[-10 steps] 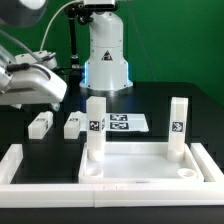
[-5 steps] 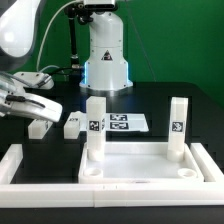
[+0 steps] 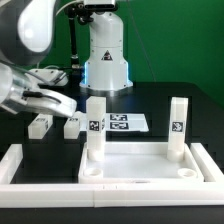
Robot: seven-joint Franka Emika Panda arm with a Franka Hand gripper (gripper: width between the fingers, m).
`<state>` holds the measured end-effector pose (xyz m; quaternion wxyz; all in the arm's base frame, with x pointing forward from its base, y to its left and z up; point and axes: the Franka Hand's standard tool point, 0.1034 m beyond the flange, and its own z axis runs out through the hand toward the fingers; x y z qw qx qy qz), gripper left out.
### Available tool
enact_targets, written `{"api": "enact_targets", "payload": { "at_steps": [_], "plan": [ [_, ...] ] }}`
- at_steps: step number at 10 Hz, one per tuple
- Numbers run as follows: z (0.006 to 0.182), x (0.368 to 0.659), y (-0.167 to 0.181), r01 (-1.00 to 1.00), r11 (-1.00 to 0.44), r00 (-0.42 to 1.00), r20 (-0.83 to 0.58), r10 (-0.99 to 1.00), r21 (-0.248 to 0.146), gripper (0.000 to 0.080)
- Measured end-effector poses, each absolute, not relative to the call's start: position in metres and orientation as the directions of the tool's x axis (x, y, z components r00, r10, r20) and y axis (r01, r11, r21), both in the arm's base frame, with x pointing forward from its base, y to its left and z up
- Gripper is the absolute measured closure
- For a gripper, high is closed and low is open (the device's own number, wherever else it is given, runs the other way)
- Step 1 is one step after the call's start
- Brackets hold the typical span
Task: Assemble desk
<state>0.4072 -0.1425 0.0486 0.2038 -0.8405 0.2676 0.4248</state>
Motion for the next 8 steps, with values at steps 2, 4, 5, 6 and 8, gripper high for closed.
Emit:
{"api": "enact_targets", "payload": {
  "at_steps": [2,4,5,6,8],
  "plan": [
    [0.037,0.401,-0.134,-0.613,-0.784,0.501,-0.817,-0.284,-0.104,0.0151],
    [0.029,0.398,-0.122,-0.599,-0.795,0.504,-0.817,-0.279,-0.098,0.0151],
    [0.029,0.399,-0.119,-0.593,-0.799,0.505,-0.818,-0.274,-0.099,0.0151],
    [0.026,0.399,-0.117,-0.589,-0.802,0.506,-0.818,-0.272,-0.098,0.0151],
    [0.016,0.395,-0.115,-0.586,-0.805,0.499,-0.823,-0.271,-0.09,0.0151]
  ]
}}
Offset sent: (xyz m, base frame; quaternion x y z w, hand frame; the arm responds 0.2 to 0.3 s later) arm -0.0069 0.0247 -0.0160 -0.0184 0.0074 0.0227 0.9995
